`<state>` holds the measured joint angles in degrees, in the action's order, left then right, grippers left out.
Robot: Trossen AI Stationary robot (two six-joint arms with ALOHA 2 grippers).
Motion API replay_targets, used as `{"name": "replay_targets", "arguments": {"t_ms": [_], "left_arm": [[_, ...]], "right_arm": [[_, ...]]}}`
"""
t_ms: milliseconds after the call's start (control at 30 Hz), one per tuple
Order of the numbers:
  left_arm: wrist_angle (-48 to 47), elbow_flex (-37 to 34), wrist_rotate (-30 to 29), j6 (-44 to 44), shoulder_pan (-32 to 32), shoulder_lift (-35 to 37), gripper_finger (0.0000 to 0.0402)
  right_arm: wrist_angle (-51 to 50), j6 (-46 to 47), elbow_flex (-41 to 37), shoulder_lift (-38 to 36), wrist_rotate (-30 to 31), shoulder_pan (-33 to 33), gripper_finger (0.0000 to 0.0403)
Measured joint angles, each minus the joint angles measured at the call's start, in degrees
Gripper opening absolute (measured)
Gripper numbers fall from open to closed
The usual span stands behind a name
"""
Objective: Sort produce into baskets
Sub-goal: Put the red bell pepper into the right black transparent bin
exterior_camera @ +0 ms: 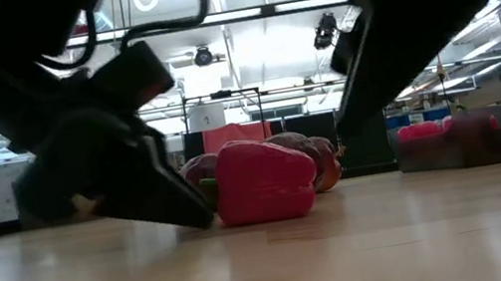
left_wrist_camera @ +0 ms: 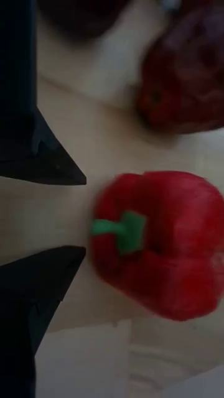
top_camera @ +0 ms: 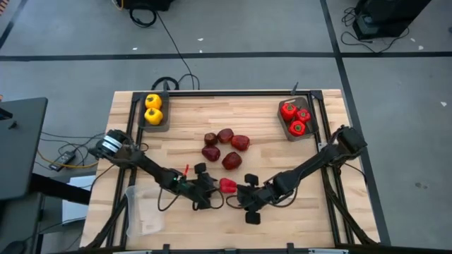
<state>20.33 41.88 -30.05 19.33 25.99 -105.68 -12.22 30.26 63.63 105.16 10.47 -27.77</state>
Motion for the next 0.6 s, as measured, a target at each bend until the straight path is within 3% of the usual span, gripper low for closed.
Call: {"name": "replay_targets", "arguments": {"t_ms": [133,233,433,600], "left_arm": [[7.19,0.12,0.00,-3.13,-0.83,-2.80,0.0176],[8.61,0.05,0.63,-4.05,-0.93,-3.15,0.0176],[11.63,0.02,6.47,-3.81,-0.26,-3.22,0.0176],[21.46,0.17,11.64,-4.45,0.31,-3.22,0.0176]], "right_arm": [[6.65,-0.25,-0.01,3.49,0.49,0.76,0.0125],[6.60,0.72,-0.01,4.61,4.52,1.28,0.0125],[-8.54,5.00,-0.10,2.43,13.13,1.38,0.0125],[-17.07,7.06,-0.03,-0.60,22.69,1.36,0.0125]]}}
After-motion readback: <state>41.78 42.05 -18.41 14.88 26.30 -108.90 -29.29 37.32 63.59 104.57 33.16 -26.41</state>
